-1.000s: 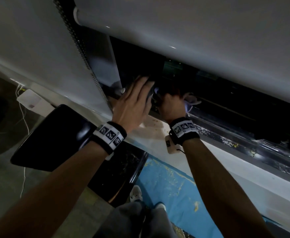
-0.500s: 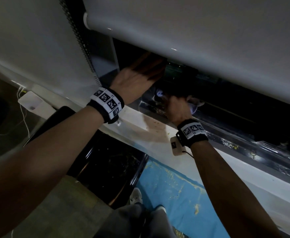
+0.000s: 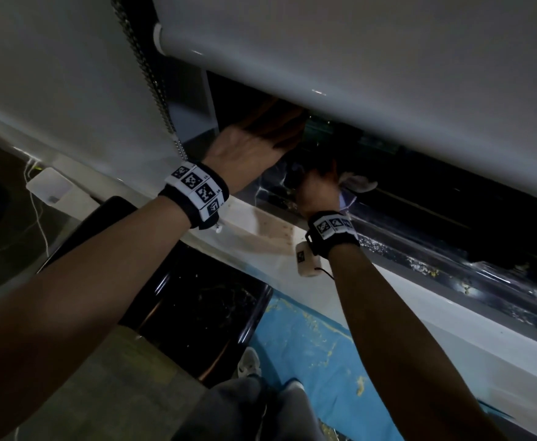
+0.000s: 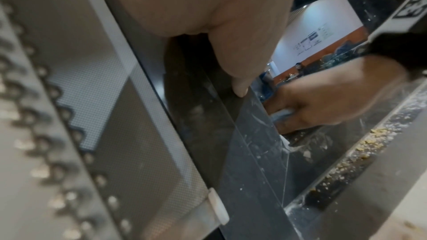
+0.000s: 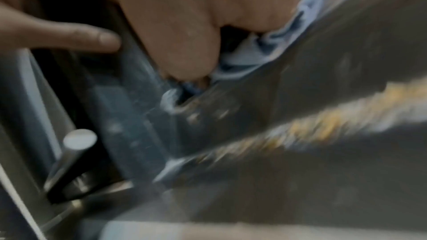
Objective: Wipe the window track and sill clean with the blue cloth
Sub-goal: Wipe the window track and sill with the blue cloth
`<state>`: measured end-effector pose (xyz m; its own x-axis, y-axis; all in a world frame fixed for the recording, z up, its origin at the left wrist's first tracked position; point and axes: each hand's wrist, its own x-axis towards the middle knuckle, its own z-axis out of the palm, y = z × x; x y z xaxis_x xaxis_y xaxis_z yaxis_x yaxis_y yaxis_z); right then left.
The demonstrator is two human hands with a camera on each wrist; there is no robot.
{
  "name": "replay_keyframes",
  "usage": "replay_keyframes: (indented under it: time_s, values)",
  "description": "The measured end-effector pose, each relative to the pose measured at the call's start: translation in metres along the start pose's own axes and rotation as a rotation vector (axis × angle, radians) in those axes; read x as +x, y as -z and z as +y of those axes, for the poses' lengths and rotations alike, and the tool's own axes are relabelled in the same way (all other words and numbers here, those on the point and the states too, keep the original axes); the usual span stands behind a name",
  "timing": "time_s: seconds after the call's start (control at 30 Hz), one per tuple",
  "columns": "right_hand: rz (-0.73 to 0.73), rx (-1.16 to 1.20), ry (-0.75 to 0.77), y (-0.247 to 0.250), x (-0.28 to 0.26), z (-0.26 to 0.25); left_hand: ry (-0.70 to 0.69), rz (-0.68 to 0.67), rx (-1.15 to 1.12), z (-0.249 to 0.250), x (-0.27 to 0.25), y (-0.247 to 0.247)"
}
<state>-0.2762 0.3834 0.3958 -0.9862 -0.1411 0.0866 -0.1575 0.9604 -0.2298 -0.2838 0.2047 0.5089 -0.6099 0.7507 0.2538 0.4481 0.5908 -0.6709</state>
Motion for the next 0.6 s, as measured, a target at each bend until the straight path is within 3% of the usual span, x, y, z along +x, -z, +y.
replay_keyframes:
  time_s: [0.17,0.27,0.4,0.53,0.6]
  values:
    - [0.112,0.068,0.093,0.004,-0.026,0.002,0.035,-0.007,-0.041,0.000,0.000,0.000]
    - [0.003,-0.059,0.066,0.006,-0.009,0.012,0.046,-0.013,-0.110,0.004,-0.001,-0.001]
    - [-0.009,-0.063,0.006,-0.005,-0.001,0.002,0.074,-0.042,-0.225,0.006,0.002,0.004]
    - [0.114,0.117,0.176,0.004,-0.044,0.006,0.115,-0.029,-0.406,0.024,-0.007,0.011]
    - [0.119,0.185,0.186,0.020,-0.051,0.017,0.127,-0.005,-0.534,0.044,-0.018,0.013]
